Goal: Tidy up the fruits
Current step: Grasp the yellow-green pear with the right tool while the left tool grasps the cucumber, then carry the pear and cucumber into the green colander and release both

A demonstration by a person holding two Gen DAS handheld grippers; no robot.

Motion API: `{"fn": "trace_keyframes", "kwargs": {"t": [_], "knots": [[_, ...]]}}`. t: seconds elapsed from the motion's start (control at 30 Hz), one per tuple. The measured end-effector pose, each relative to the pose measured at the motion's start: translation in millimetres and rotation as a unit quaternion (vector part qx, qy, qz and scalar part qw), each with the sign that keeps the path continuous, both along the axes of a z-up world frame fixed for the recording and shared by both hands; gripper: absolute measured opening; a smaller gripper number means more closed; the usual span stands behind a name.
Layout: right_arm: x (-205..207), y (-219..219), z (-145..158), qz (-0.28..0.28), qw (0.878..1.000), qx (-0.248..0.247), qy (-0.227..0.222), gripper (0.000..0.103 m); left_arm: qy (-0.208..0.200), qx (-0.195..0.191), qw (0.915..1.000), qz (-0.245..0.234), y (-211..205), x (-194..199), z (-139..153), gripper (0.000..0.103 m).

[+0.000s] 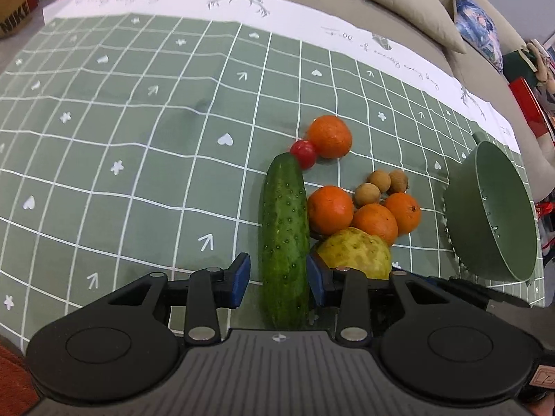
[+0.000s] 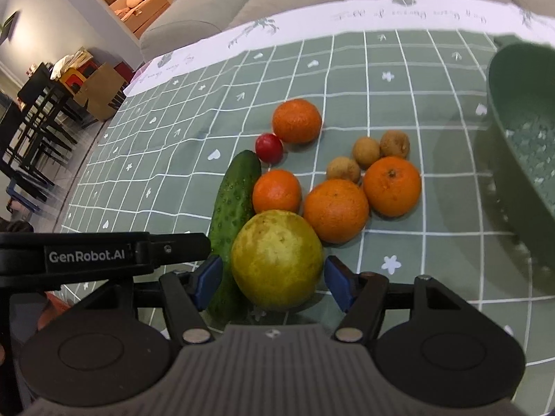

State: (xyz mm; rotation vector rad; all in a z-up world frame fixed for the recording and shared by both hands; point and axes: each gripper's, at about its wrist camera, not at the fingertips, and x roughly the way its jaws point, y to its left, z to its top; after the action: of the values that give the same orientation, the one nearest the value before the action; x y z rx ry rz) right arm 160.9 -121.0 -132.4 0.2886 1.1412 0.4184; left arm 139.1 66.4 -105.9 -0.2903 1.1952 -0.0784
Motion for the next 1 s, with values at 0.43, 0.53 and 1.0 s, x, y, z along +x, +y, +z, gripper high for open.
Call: {"fn": "trace_keyframes", "kwargs": {"t": [0.43, 0.53, 1.0], "knots": [[1, -14, -9, -0.003, 1.000, -0.001, 0.027, 0.061, 0.027, 0.014, 0.9995, -0.014, -11, 27, -19, 0.049], [-5, -27, -8, -0.012, 0.999, -0.012, 0.035, 0.061, 0.031, 0.023, 0.9990, -0.022, -16, 32, -23, 0.049], [-27, -59, -6, -0.031, 0.999, -0.026, 0.037, 0.061, 0.033, 0.055, 0.9974, -0.034, -27, 28, -31, 0.041]]}}
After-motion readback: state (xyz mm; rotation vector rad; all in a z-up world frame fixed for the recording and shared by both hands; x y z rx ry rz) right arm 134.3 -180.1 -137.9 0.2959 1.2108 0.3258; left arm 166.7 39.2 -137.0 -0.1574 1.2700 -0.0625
